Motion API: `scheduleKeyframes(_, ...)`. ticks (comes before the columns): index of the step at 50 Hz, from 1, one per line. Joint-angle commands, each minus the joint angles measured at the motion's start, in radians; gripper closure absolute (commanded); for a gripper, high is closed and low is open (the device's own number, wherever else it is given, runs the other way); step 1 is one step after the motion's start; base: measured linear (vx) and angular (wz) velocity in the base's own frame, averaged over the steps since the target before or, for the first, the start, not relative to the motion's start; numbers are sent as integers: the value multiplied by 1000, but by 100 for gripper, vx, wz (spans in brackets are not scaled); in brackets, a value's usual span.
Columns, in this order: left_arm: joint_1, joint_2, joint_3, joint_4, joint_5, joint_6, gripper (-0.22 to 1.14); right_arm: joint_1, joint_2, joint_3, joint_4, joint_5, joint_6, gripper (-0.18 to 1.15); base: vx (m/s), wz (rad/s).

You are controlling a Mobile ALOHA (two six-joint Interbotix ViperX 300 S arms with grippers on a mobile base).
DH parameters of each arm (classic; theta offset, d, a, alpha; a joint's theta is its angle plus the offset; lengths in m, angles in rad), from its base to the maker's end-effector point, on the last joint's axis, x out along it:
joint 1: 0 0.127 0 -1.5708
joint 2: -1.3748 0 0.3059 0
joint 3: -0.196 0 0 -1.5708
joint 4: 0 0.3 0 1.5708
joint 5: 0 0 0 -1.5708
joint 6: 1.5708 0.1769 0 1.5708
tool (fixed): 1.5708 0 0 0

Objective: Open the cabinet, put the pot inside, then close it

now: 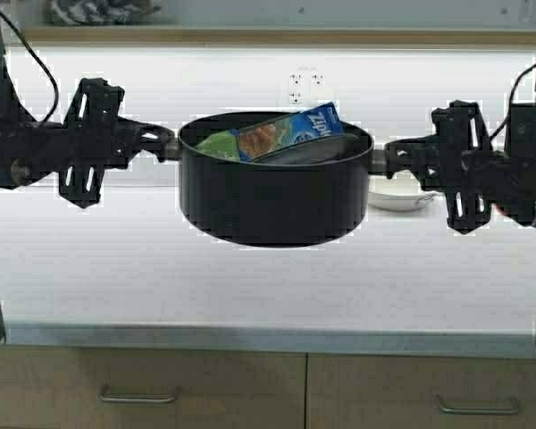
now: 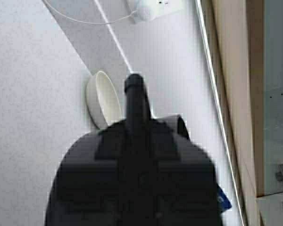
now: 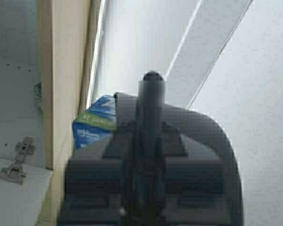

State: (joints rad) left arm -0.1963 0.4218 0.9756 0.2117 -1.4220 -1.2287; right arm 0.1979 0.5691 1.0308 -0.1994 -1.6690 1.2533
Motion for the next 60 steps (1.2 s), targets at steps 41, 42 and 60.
scheduleKeyframes(41,-160,-627,-130,-123,675,28,89,43,-848,-71,-15,799,64,90,-2,1)
scheduleKeyframes(42,-163,-632,-140,-126,687,28,89,43,-864,-80,-17,827,66,90,0,0)
scheduleKeyframes(60,-179,-680,-364,-161,923,31,89,43,-962,-298,-17,1167,89,90,1,0)
